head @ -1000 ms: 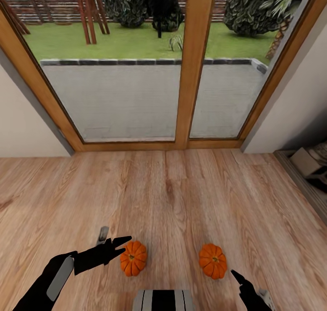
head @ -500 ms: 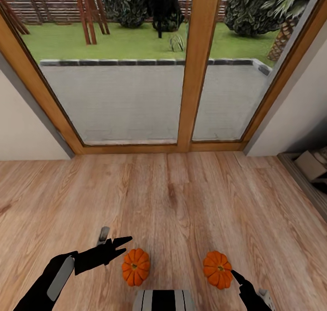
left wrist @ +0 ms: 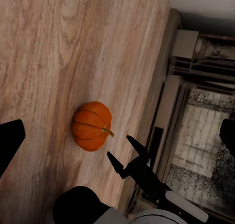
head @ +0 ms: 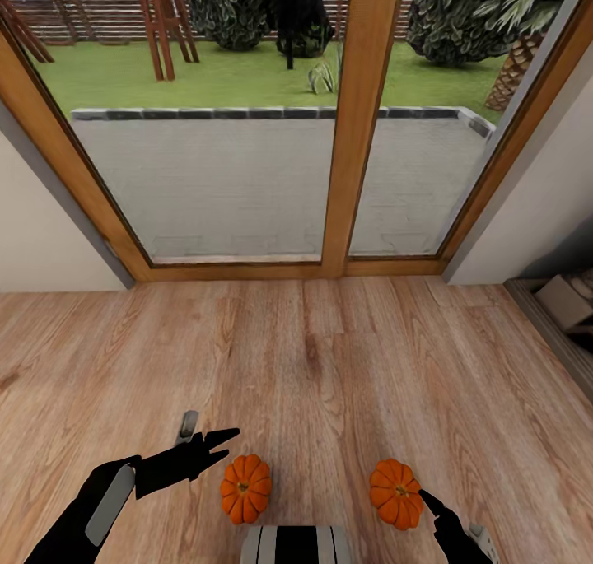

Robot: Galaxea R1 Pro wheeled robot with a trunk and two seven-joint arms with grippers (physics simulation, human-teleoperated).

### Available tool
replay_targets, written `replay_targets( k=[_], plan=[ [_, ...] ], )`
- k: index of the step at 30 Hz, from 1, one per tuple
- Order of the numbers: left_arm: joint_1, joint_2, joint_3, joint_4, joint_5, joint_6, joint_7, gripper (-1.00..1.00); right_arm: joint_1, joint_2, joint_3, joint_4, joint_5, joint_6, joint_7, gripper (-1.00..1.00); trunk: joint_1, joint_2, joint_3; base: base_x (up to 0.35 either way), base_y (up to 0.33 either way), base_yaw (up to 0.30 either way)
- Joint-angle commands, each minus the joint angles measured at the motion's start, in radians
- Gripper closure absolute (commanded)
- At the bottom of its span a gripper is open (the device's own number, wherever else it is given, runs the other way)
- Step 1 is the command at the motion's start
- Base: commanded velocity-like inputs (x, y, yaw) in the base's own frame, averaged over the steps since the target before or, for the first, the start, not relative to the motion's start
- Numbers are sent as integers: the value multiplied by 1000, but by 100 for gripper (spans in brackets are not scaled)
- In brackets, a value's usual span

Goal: Place each of the two pumpkins and all three candles from the living room inside a cabinet in the living room (use any cabinet), then make sure every cabinet is closed, and position the cauldron so it is next to a table in the living room.

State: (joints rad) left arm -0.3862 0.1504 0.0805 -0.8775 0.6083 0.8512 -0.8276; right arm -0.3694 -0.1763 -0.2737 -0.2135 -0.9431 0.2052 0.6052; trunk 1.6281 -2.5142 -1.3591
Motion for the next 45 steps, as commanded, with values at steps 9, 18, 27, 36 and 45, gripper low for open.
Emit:
replay_targets(
  k=[9,18,27,36,45],
  plan=[
    [0,1,7,0,1,4,-3,-100,0,0,-2,-1,-9,7,1,-100,0,0,-1,0,0,0],
    [0,4,7,0,2,4,-6,-100,0,0,-2,-2,-7,-2,-33,-100,0,0,-4,0,0,0],
    [0,4,7,0,2,5,-7,-100,-1,-1,-2,-14,-1,-9,-81,-100,4,-3,-39,0,0,0],
    [0,5,7,0,2,5,-7,-100,-2,2,6,-32,12,-9,-76,-100,8,-5,-74,0,0,0],
    [0,2,7,0,2,5,-5,-100,-2,2,14,-62,24,-2,-29,-100,9,-5,-82,0,0,0]
  ],
)
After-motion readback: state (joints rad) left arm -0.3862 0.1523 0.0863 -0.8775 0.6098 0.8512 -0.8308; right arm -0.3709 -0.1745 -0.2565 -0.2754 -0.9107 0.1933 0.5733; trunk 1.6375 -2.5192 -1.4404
